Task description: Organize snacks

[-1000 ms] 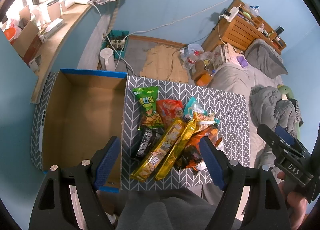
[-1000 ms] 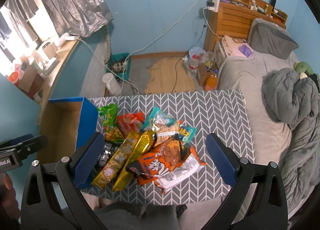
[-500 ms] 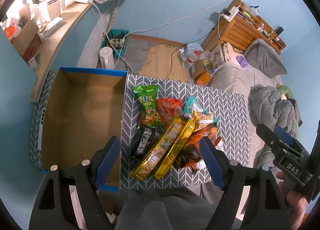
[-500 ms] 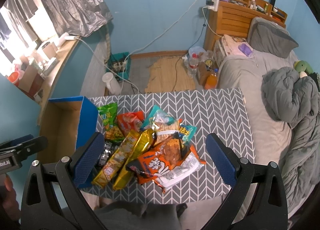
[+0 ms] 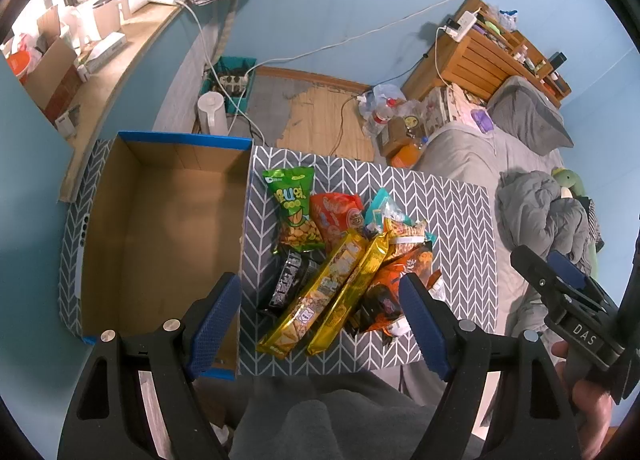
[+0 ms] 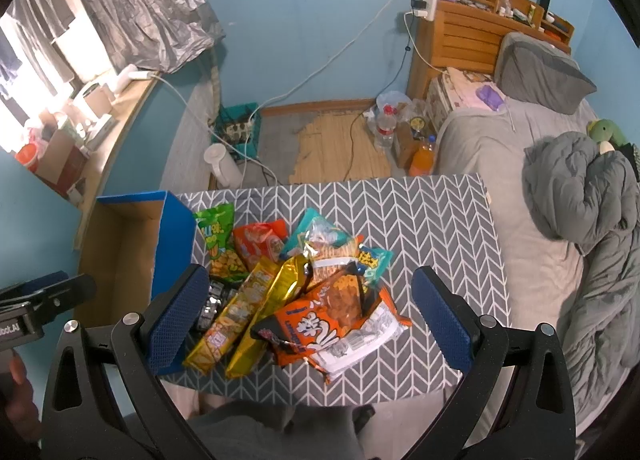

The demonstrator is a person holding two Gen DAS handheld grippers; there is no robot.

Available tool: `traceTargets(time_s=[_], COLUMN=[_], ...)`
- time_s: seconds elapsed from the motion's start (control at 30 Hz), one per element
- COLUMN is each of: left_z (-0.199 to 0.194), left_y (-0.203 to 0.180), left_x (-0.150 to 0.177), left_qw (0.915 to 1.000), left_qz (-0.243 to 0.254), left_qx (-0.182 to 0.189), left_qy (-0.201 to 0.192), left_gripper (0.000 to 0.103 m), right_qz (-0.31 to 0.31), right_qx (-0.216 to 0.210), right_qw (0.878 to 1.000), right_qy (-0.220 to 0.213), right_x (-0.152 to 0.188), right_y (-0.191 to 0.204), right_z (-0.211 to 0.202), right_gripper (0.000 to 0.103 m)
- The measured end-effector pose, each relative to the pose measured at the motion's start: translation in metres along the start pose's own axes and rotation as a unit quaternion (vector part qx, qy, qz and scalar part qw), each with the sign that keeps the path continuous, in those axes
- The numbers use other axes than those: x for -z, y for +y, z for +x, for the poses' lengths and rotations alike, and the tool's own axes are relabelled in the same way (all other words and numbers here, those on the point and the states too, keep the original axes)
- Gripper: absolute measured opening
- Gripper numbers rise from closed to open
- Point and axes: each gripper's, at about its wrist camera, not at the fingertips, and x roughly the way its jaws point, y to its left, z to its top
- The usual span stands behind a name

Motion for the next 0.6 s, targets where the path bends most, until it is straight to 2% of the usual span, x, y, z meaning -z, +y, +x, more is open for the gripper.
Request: traceTargets(time_s=[0.6], left_z=[-0.0005], left_y=[-0.0020], left_x=[0.0056], left_qw=[1.0000], left_qz=[-0.001], left_qx=[0.005], left_qy=[0.007], left_gripper=[0.082], right_qz=[0.002], right_qx=[0.000], right_qw=[1.000], right_qy=[0.002], right_x=[-0.0004], right_y=[-0.0016], right_z=[-0.0001], right_gripper=[0.101])
